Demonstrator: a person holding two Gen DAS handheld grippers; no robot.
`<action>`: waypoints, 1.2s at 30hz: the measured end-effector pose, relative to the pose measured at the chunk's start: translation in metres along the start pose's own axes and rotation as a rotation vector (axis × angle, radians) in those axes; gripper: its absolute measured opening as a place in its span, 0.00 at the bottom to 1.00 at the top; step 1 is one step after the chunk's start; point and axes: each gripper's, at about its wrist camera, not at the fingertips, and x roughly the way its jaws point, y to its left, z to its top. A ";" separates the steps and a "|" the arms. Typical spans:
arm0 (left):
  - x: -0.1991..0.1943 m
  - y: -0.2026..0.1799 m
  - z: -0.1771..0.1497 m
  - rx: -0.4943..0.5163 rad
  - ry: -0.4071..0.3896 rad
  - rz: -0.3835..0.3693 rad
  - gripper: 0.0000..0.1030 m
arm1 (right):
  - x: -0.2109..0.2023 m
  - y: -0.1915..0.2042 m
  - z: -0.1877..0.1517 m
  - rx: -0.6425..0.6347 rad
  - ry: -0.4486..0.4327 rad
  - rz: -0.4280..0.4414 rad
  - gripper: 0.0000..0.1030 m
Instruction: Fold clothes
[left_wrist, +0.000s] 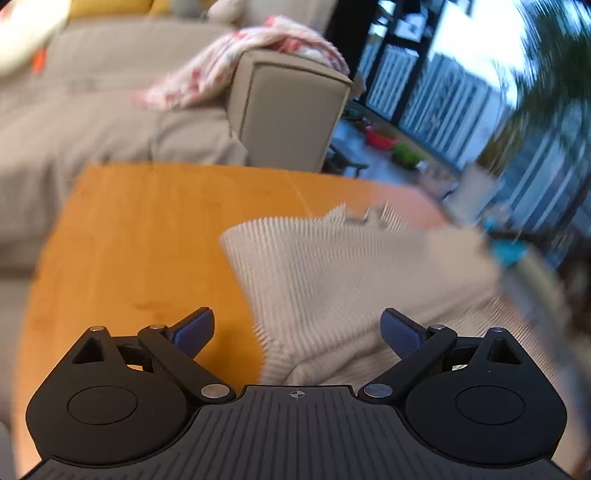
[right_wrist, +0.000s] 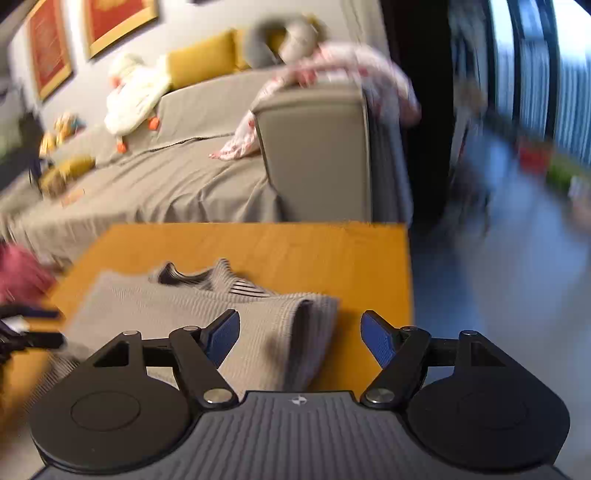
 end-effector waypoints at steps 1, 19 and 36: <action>0.005 0.004 0.005 -0.020 0.013 -0.020 0.97 | 0.004 -0.005 0.005 0.058 0.027 0.033 0.71; 0.069 0.016 0.055 -0.014 0.037 -0.208 0.46 | 0.088 0.021 0.036 -0.134 0.172 0.285 0.28; -0.136 -0.066 -0.040 0.195 -0.113 -0.225 0.38 | -0.141 0.101 -0.067 -0.725 -0.213 0.235 0.24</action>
